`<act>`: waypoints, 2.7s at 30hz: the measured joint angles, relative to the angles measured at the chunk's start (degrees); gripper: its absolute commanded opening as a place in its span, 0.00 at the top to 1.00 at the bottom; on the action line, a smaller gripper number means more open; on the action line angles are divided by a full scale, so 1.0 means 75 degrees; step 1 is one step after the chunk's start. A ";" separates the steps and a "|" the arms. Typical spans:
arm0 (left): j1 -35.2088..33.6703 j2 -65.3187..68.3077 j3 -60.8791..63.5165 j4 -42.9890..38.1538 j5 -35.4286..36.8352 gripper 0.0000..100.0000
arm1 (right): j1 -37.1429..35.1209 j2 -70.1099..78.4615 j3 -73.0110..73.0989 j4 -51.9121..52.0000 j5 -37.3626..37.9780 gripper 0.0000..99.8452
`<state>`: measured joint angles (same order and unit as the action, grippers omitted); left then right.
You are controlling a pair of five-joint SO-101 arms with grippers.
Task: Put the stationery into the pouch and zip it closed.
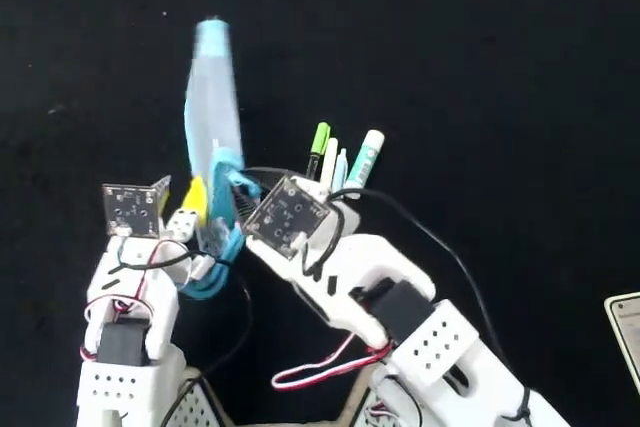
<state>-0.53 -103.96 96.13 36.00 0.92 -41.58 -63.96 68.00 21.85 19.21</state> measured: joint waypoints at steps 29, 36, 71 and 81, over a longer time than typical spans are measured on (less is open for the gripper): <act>-0.1430 -0.0012 -0.1770 0.2344 -0.0797 0.86 | -0.0692 -0.0070 0.0961 -0.0211 0.0000 0.99; -0.1442 -0.0023 -0.2579 0.2766 -0.1887 0.85 | -0.0692 -0.0070 0.1196 -0.0340 0.0000 0.99; 0.0141 -0.0105 -0.4349 0.5275 -0.2251 0.78 | -0.0680 -0.0070 0.1606 -0.1020 0.0012 0.99; 0.0703 -0.0105 -0.4232 0.5193 -0.2297 0.78 | -0.0692 -0.0070 0.1606 -0.1020 0.0012 0.99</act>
<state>4.75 -104.75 64.40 74.95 -16.31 -46.77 -64.48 80.04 14.20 19.30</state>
